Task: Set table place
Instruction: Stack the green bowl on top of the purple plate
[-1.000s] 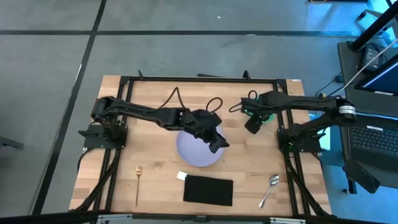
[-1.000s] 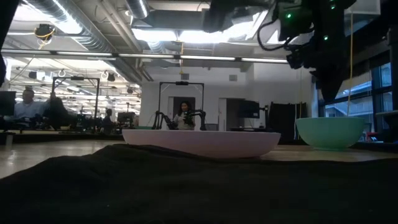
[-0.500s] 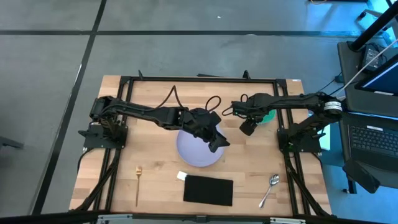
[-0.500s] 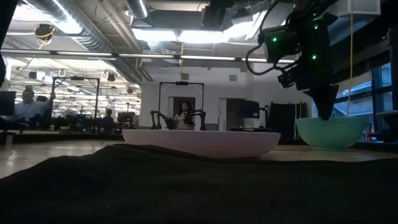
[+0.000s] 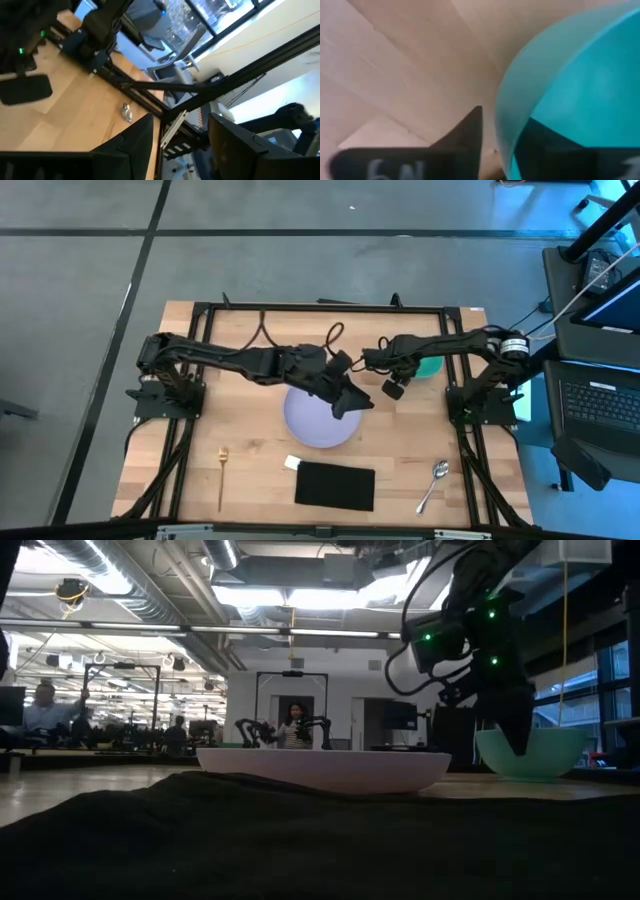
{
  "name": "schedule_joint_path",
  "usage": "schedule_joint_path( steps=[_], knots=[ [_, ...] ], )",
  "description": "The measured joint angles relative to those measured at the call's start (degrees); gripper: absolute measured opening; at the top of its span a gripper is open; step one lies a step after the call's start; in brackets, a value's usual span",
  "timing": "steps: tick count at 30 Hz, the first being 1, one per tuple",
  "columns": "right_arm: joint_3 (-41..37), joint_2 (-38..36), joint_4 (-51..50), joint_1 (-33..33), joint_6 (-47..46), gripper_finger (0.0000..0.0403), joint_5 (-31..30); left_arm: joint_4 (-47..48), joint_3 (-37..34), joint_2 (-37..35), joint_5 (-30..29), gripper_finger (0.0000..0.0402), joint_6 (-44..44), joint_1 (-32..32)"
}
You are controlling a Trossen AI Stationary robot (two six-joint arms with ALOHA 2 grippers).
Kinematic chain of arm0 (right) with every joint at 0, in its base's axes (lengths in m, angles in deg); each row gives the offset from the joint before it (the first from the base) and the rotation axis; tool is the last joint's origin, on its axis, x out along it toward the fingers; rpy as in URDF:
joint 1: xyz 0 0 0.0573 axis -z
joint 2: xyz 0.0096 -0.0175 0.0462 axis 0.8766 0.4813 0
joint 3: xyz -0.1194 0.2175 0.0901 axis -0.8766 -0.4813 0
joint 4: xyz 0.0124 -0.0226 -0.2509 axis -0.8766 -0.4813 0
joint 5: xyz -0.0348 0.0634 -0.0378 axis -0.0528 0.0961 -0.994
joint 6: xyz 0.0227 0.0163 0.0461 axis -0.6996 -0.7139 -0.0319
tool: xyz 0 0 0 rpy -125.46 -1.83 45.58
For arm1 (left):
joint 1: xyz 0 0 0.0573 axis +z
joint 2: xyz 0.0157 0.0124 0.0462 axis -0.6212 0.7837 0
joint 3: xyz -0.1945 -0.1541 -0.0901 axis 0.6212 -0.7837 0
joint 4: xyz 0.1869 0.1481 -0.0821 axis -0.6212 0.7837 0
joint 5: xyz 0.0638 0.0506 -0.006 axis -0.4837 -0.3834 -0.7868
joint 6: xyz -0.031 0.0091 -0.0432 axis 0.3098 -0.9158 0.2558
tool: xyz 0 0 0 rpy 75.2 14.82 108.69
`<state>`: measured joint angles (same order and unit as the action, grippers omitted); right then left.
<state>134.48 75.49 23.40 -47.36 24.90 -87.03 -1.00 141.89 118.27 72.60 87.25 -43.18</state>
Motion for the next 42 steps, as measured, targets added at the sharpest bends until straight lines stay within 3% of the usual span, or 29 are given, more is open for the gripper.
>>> schedule_joint_path(
  steps=[4, 13, 22, 27, 33, 42],
  knots=[
    [0.0, 0.4, 0.9, 0.0, 1.4, 0.0014, -0.3, -0.6, 0.0, -3.6, -0.6, 0.0179, -2.0, 0.0],
    [1.7, -1.9, -2.4, -4.0, 2.9, 0.0009, 0.1, 0.3, 0.0, -12.2, -6.7, 0.0179, -9.1, 0.3],
    [23.7, -2.8, -14.6, -15.7, 3.1, 0.0009, -0.1, 9.8, 0.0, -19.2, -13.9, 0.0179, -10.7, 3.5],
    [36.5, 1.3, -14.9, -23.3, 4.3, 0.0009, -0.1, 12.2, 0.0, -20.8, -14.0, 0.0179, -10.8, 5.4],
    [48.4, 11.4, -14.8, -28.8, 4.7, 0.0009, 0.0, 14.8, 0.0, -21.6, -14.0, 0.0179, -12.3, 7.8],
    [57.8, 25.9, -14.9, -31.8, 8.7, 0.0011, 0.1, 16.3, 0.0, -21.6, -13.9, 0.0179, -12.2, 8.1]
  ],
)
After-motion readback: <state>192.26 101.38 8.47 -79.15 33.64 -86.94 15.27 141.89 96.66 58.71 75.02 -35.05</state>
